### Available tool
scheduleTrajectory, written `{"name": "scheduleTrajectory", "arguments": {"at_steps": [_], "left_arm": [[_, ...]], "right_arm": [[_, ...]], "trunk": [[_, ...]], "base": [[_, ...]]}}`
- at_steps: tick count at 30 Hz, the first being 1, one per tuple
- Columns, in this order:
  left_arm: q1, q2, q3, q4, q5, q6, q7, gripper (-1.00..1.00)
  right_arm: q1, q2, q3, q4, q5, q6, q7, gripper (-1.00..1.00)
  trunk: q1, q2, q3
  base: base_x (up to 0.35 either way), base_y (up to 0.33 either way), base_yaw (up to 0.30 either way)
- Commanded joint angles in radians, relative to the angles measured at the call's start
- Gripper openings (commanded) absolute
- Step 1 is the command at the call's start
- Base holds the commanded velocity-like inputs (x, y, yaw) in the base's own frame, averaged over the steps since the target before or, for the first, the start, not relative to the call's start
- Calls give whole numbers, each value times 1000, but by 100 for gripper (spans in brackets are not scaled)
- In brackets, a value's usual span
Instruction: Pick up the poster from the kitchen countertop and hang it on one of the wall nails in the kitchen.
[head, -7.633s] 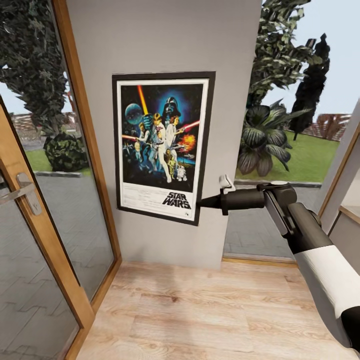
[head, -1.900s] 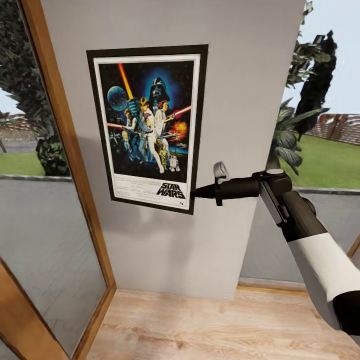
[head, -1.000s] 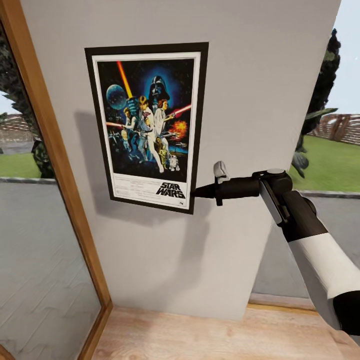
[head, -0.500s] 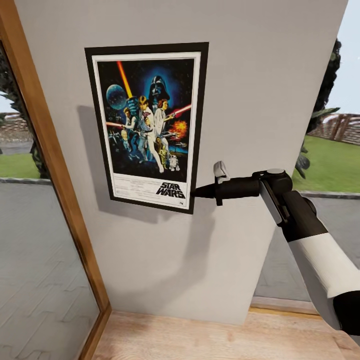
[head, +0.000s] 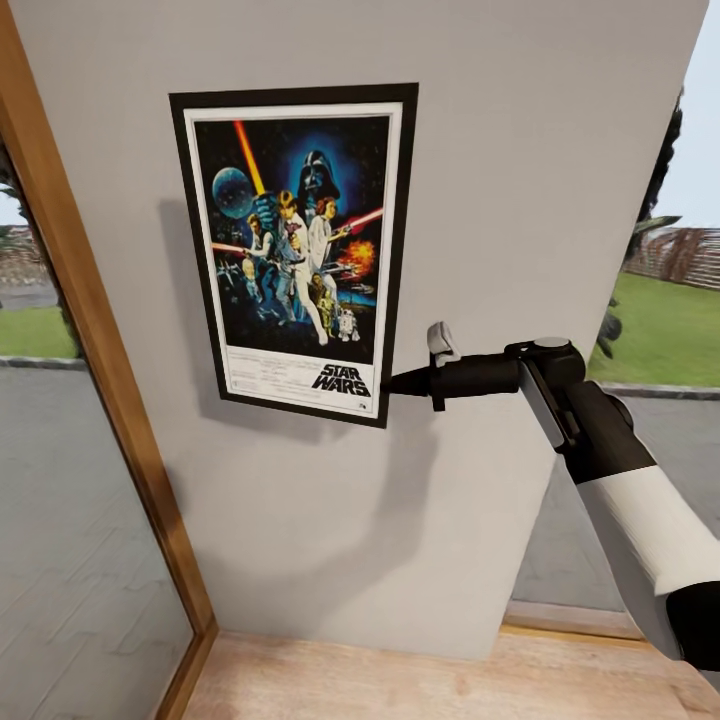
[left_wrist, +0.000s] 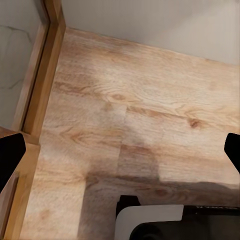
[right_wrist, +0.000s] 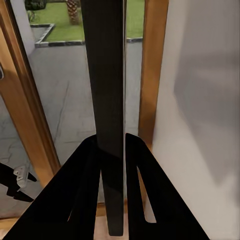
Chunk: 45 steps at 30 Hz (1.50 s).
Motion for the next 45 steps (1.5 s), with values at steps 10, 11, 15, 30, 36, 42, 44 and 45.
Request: {"name": "scheduleTrajectory", "arguments": {"at_steps": [10,11,15,30,36,42,44,45], "left_arm": [[0,-1,4,-3,-1,8,-6,100],[0,-1,4,-3,-1,8,-6,100],[0,-1,4,-3,-1,8,-6,100],[0,-1,3,-3,-1,8,-6,100],[0,-1,3,-3,-1,8,-6,100],[0,-1,4,-3,-1,8,-6,100],[0,-1,4,-3,-1,8,-6,100],[0,-1,4,-3,-1,8,-6,100]], "right_arm": [[-1,-1,2,-1,-9,11,0,-100],[-1,-1,2,-1,-9,11,0,-100],[-1,-1,2,-2,-10,11,0,-100],[-1,-1,2,-4,-11,11,1,-100],[-1,-2,2,-6,-10,11,39,-100],[-1,-2,1,-6,-9,11,52,-100],[-1,-2,1,-6,-9,11,53,-100],[-1,-2,1,-6,-9,11,54,-100]], "trunk": [[1,-2,-2],[1,-2,-2],[1,-2,-2],[1,-2,-2],[1,-2,-2],[1,-2,-2],[1,-2,-2],[1,-2,-2]], "base": [[14,-3,0],[0,0,0],[0,0,0],[106,0,0],[33,0,0],[4,0,0],[0,0,0],[0,0,0]]}}
